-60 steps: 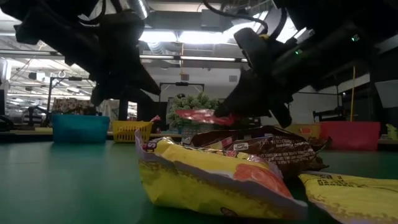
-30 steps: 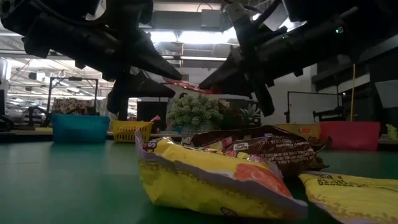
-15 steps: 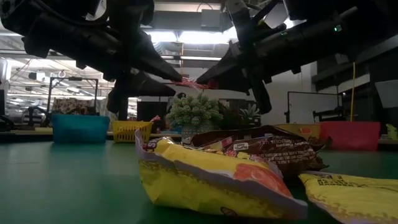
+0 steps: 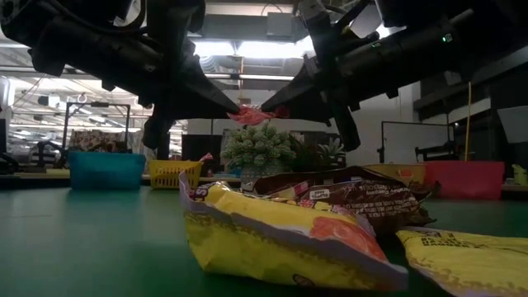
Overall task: Sort candy
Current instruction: Put the red candy into the yellow bin
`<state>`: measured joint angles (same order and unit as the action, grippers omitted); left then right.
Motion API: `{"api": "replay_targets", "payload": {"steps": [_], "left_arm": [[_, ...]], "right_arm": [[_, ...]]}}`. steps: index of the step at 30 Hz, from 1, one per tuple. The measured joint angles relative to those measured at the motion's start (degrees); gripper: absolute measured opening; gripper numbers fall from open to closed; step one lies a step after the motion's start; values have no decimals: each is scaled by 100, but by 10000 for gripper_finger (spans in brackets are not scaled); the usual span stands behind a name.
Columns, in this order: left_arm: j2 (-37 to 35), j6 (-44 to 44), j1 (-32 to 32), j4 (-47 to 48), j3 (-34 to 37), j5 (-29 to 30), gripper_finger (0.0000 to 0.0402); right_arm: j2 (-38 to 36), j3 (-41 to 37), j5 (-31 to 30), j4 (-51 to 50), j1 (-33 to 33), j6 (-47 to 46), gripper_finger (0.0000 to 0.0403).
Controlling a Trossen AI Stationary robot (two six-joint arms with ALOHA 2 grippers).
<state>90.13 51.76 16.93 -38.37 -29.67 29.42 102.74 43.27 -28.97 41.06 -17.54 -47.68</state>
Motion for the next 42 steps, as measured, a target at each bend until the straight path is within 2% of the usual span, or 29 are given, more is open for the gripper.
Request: {"api": "replay_targets", "payload": {"steps": [7, 10, 13, 20, 25, 30, 37, 42], "left_arm": [[0, -1, 0, 9, 0, 5, 1], [0, -1, 0, 22, 0, 5, 0], [0, -1, -4, 39, 0, 72, 0], [0, -1, -4, 28, 0, 136, 0], [0, 1, -4, 12, 0, 133, 0], [0, 23, -4, 0, 0, 132, 0], [-2, 25, -93, -57, 0, 128, 0], [-9, 1, -420, -406, 0, 123, 0]], "right_arm": [[0, 0, 77, 0, 0, -2, 12], [0, 0, 135, 0, 0, -4, 25], [-1, 0, 280, 0, -4, -2, 60], [-2, 0, 332, -31, -7, -2, 171], [-2, 0, 327, -57, -7, 29, 217], [-233, 0, 235, -351, -7, 202, 229], [-1130, 0, 172, -1717, -7, 315, 229], [-1745, 0, 833, -2665, -7, 119, 229]]}}
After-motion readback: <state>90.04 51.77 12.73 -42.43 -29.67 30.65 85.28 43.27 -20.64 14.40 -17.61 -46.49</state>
